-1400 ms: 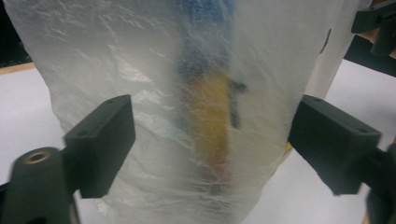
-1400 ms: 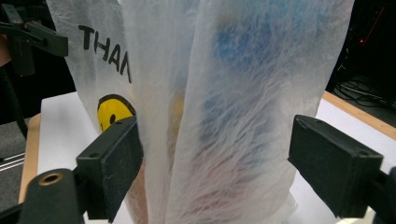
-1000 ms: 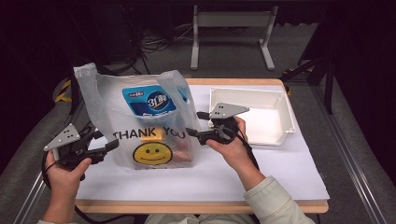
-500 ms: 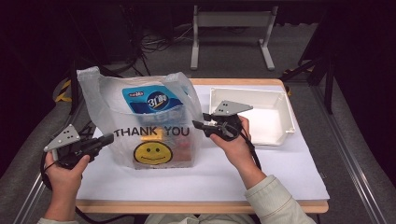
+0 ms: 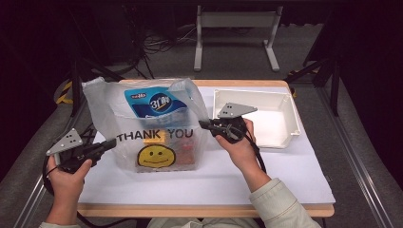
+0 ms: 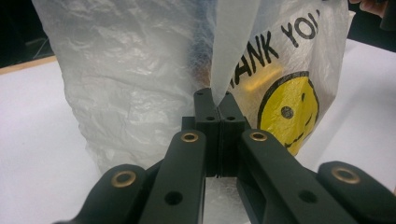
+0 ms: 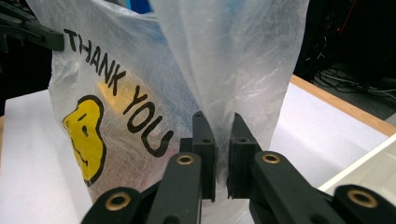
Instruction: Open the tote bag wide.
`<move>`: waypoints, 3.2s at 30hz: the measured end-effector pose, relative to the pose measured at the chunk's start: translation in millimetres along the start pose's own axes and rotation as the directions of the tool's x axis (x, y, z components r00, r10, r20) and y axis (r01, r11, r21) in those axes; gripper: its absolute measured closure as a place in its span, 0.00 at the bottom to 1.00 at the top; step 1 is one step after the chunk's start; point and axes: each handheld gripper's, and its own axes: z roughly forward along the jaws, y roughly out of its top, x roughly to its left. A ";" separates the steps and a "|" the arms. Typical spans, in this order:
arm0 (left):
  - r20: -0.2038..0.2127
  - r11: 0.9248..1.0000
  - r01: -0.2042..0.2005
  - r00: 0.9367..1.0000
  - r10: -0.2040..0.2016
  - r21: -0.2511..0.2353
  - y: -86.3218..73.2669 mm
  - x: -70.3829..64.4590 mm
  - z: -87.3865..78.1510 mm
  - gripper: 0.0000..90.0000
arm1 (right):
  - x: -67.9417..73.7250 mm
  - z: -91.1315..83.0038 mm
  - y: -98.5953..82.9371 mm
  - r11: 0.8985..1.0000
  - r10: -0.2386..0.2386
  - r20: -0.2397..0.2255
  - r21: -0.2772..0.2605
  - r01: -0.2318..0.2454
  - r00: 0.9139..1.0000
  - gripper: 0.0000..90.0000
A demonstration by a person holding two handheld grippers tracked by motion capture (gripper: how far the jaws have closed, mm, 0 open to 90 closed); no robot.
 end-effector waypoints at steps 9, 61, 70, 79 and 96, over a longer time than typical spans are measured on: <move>0.006 0.999 0.000 1.000 0.000 0.052 -9.2 -0.8 8.2 1.00 | -2.1 6.1 -8.2 1.000 0.011 -0.001 0.024 -0.011 1.000 0.95; 0.084 0.935 0.150 0.979 -0.186 0.322 -50.3 17.7 29.3 1.00 | -7.1 27.3 -63.8 0.971 0.064 -0.023 0.232 -0.056 0.998 0.99; 0.082 0.931 0.175 0.974 -0.211 0.320 -55.5 22.4 25.0 1.00 | -5.8 32.4 -70.0 0.963 0.058 -0.025 0.266 -0.050 0.998 0.99; 0.085 0.914 0.165 0.974 -0.210 0.371 -58.5 23.3 28.3 1.00 | -6.0 36.1 -82.1 0.945 0.072 -0.033 0.323 -0.057 0.997 0.99; 0.093 0.979 0.087 0.990 -0.106 0.186 -39.0 3.0 -5.1 0.47 | -5.6 -1.9 -69.2 0.974 0.076 -0.033 0.218 -0.067 0.997 0.62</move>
